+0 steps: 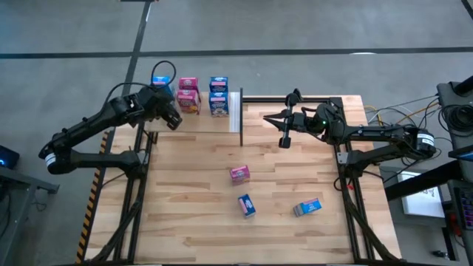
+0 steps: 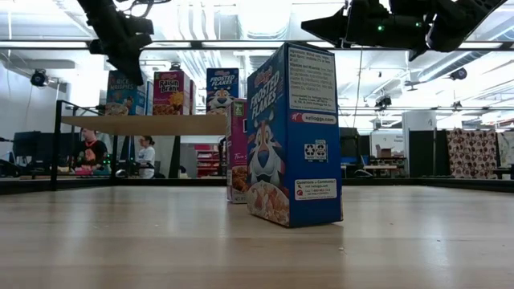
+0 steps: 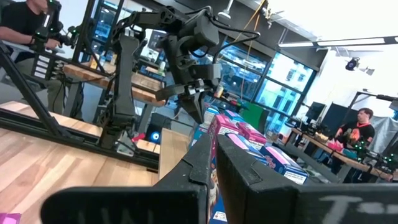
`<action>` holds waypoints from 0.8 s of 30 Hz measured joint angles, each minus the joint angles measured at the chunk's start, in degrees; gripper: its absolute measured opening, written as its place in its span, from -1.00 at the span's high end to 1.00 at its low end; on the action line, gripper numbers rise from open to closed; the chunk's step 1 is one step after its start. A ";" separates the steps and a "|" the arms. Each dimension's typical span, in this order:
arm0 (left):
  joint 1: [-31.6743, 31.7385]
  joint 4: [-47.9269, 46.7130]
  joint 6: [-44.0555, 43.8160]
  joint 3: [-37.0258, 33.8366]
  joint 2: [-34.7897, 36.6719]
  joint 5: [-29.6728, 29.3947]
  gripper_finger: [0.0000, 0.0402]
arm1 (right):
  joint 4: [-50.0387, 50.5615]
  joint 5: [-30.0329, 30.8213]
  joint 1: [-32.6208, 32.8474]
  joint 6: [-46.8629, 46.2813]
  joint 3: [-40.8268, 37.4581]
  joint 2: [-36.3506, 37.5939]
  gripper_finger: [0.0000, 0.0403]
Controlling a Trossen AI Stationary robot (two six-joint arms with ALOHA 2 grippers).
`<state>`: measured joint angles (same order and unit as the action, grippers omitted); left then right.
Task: Stack cereal on shelf
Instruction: Put the left light blue cereal box on the shelf
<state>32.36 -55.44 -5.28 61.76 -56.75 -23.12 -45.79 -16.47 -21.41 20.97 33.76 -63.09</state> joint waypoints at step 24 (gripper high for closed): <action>-0.01 -0.29 -4.72 -0.04 -0.24 -2.92 0.99 | 0.03 0.00 0.00 0.22 0.00 0.00 0.94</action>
<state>32.35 -55.72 -10.00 61.71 -56.99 -26.04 -45.76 -16.47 -21.41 21.20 33.76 -63.09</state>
